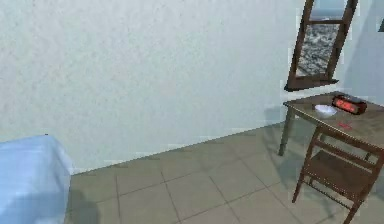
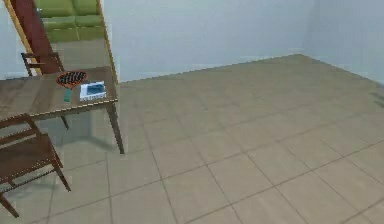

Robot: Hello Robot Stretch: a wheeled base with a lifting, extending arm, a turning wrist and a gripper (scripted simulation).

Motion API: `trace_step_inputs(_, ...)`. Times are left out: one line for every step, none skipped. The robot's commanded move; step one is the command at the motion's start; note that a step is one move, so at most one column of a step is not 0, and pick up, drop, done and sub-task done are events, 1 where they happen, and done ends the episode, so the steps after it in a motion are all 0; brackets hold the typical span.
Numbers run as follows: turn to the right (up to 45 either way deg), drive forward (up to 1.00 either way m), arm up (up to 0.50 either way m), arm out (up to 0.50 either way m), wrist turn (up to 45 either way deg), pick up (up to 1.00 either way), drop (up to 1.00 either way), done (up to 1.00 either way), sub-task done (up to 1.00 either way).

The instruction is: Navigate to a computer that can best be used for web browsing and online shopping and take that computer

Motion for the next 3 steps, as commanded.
trace_step_inputs(-18.0,0.0,0.0,0.0,0.0,0.0,0.0,0.0,0.0)
trace_step_inputs(0.0,0.55,0.0,0.0,0.0,0.0,0.0,0.0,0.0)
trace_step_inputs(45.0,0.0,0.0,0.0,0.0,0.0,0.0,0.0,0.0)
